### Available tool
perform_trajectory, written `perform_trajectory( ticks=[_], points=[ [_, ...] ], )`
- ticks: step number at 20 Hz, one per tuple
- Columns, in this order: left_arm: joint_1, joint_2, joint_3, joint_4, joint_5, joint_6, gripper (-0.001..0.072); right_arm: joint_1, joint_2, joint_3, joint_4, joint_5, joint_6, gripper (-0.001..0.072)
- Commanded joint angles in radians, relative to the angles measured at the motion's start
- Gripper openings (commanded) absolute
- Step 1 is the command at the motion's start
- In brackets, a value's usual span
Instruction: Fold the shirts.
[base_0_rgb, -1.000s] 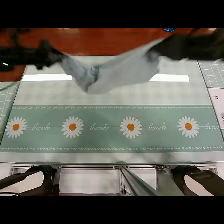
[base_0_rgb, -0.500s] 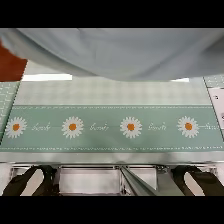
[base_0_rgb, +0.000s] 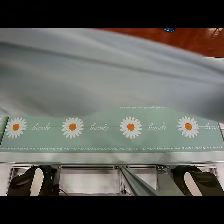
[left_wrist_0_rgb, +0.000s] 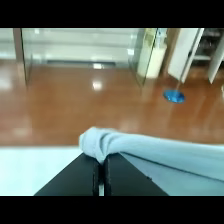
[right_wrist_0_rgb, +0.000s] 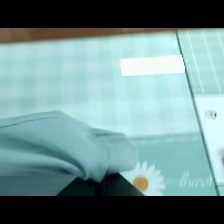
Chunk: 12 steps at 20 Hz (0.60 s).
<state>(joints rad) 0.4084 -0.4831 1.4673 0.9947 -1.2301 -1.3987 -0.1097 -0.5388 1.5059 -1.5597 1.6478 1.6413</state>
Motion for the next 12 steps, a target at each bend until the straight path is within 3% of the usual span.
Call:
perform_trajectory(
  ticks=[1,7,12],
  points=[
    [-0.036,0.022,-0.18,0.046,-0.085,-0.056,0.0021,0.0,0.05,-0.247,0.023,-0.016,0.042,0.0024],
    [-0.166,-0.166,-0.572,-0.066,-0.105,-0.017,0.0021,0.0,-0.105,-0.561,0.288,-0.291,-0.039,0.0024],
    [-0.331,-0.51,-0.629,-0.077,0.18,0.029,0.0021,-0.001,-0.444,-0.56,0.413,-0.5,-0.169,0.0024]
  ],
)
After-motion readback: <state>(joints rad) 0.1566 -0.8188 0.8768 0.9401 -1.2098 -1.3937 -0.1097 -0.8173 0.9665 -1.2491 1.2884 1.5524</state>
